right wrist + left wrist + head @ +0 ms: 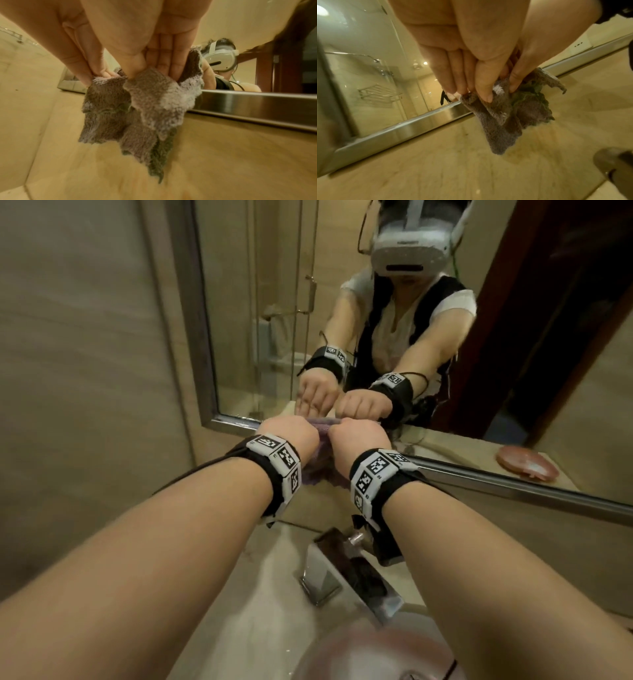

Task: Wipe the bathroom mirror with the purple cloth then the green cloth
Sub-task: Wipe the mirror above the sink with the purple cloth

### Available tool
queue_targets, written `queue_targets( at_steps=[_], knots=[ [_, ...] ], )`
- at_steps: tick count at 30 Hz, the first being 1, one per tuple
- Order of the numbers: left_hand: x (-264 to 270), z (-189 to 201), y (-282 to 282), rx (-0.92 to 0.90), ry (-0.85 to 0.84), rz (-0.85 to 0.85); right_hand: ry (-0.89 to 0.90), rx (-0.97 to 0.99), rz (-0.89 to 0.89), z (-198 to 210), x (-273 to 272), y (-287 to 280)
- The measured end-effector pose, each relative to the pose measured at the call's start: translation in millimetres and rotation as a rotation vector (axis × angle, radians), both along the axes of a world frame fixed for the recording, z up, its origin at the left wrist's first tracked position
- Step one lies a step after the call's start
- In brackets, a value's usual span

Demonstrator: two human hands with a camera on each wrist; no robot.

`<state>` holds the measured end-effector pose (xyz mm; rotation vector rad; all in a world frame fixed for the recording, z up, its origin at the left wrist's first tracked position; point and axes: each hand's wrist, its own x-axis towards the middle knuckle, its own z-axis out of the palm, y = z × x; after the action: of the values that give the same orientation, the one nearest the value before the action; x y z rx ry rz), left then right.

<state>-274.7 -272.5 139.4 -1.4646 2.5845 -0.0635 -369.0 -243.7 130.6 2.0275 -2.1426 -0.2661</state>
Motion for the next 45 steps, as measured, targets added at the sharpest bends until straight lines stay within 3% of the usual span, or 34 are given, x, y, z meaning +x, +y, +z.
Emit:
queue_targets(
  at_steps=[8, 18, 22, 25, 30, 34, 45],
  knots=[
    [64, -4, -37, -0.049, 0.007, 0.019, 0.013, -0.036, 0.033, -4, 58, -40],
    [115, -13, -63, -0.114, -0.114, -0.034, -0.040, -0.128, 0.108, -11, 111, -77],
    [128, -32, -68, -0.150, -0.022, -0.115, -0.094, -0.155, 0.154, -11, 118, -81],
    [132, -38, -65, -0.120, 0.039, -0.061, -0.137, -0.199, 0.150, -17, 116, -74],
    [123, -54, -60, -0.068, 0.040, 0.028, 0.069, -0.133, 0.314, -39, 95, -48],
    [119, -70, -60, -0.131, -0.024, 0.052, 0.281, -0.077, 0.296, -55, 81, -46],
    [111, -67, -68, -0.327, -0.077, 0.080, 0.374, -0.150, 0.285, -43, 66, -55]
  ],
)
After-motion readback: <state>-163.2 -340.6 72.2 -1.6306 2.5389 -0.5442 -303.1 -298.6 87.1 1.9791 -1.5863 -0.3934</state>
